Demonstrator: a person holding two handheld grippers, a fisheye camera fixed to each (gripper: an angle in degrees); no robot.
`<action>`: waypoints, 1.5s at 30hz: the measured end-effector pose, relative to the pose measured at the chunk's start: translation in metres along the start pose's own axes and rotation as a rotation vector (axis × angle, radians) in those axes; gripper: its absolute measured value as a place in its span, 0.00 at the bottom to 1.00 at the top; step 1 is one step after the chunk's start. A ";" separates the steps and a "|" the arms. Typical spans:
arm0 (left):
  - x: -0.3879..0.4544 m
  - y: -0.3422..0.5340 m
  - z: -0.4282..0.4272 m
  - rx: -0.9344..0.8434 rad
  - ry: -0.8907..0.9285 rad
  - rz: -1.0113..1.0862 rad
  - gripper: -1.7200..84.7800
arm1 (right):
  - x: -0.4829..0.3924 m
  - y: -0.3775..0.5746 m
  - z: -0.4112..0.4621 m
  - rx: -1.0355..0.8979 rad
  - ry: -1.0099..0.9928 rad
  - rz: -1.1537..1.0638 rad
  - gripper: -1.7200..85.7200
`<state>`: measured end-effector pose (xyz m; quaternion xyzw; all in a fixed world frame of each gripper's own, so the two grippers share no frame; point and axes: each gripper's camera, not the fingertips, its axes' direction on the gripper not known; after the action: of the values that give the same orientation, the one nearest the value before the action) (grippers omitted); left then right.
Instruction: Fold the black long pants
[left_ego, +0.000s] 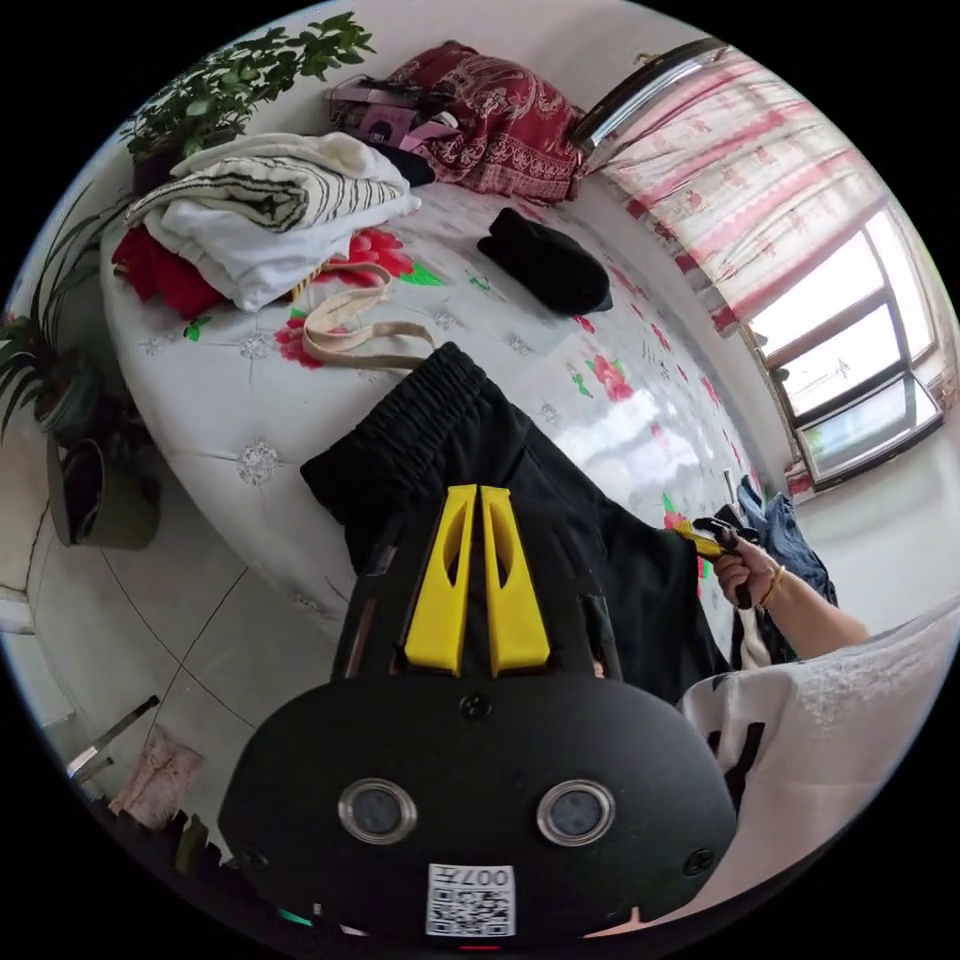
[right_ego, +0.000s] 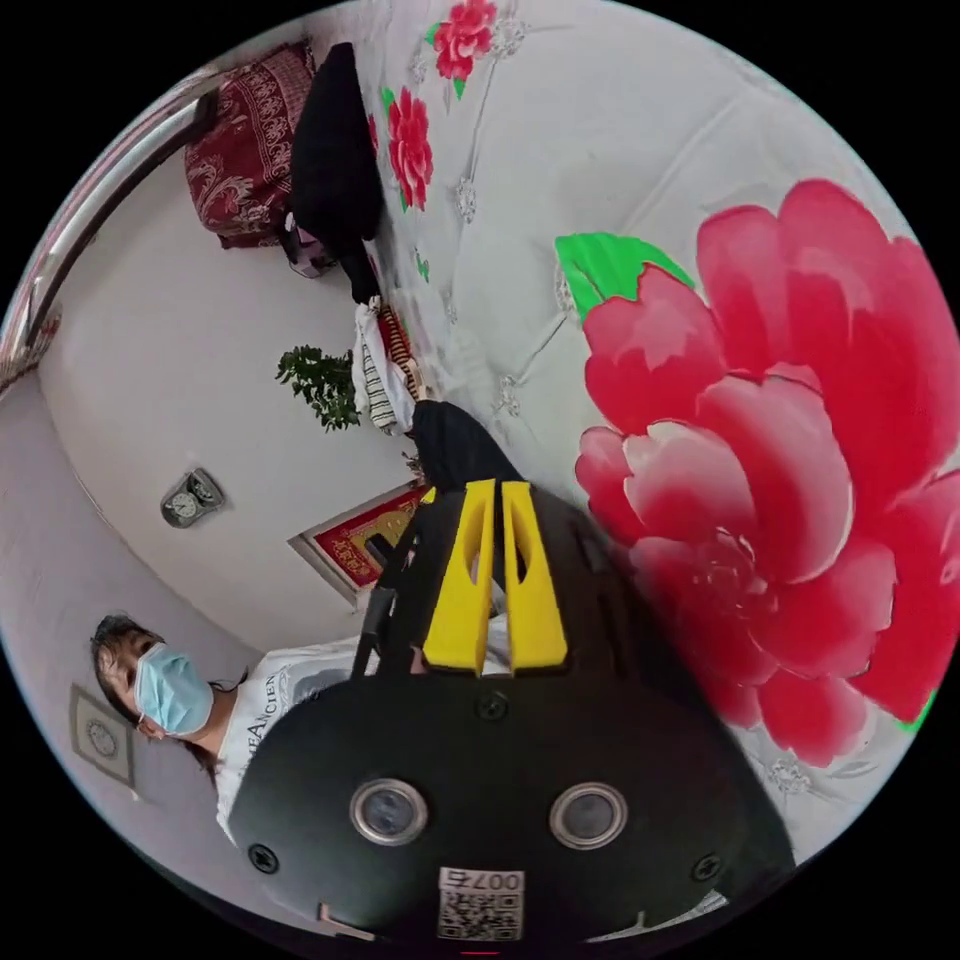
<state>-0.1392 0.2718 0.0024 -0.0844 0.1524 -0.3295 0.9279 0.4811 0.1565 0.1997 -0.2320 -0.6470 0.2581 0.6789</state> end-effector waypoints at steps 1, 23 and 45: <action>-0.004 -0.001 -0.002 0.004 -0.014 -0.011 0.05 | -0.005 -0.002 -0.002 0.021 0.038 -0.024 0.03; -0.122 -0.056 0.016 0.011 0.272 -0.218 0.14 | -0.038 0.240 0.050 0.322 0.402 -0.288 0.02; -0.144 -0.087 0.058 -0.145 0.370 -0.325 0.13 | -0.047 0.290 0.202 0.128 0.888 -0.354 0.02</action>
<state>-0.2768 0.3004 0.1117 -0.1124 0.3275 -0.4723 0.8106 0.2638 0.3422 -0.0130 -0.1637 -0.3070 0.0538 0.9360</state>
